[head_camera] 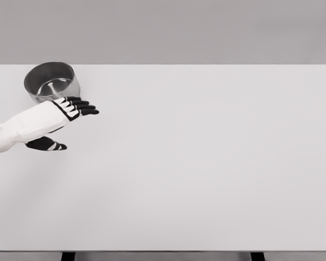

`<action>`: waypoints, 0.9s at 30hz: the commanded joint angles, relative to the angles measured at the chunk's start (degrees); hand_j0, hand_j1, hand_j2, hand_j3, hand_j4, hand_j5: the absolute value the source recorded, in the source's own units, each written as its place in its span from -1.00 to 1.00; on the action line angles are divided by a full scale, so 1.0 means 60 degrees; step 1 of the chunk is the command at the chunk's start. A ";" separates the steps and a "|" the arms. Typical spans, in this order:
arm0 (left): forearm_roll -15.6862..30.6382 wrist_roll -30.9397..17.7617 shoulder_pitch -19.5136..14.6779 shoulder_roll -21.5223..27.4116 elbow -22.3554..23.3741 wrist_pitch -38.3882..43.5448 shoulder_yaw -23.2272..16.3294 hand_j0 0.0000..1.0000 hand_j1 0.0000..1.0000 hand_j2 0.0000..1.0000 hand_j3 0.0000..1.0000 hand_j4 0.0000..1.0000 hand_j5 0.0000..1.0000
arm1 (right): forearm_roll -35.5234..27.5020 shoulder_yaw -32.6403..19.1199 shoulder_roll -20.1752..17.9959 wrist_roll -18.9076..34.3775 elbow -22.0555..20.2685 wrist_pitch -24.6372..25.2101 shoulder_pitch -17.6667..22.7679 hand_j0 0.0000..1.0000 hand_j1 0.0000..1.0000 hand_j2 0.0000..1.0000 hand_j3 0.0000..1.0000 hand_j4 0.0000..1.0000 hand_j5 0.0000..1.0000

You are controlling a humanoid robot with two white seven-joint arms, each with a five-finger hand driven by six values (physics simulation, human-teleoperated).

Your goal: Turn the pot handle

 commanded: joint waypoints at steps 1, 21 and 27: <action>0.0003 -0.0038 0.0000 -0.0037 -0.0017 -0.0010 -0.0025 1.00 1.00 1.00 1.00 1.00 1.00 | -0.0004 0.0000 -0.0001 0.0002 0.0023 -0.0006 0.0000 1.00 1.00 1.00 1.00 1.00 1.00; 0.1204 -0.2048 -0.3852 0.0489 0.1477 0.1733 -0.3028 1.00 1.00 1.00 1.00 1.00 1.00 | -0.0004 0.0000 -0.0001 0.0002 0.0053 0.0008 0.0103 1.00 1.00 1.00 1.00 1.00 1.00; 0.1014 -0.2048 -0.4541 0.1398 0.1345 0.1382 -0.3877 1.00 1.00 1.00 1.00 1.00 1.00 | -0.0004 0.0000 -0.0001 0.0002 0.0053 0.0008 0.0103 1.00 1.00 1.00 1.00 1.00 1.00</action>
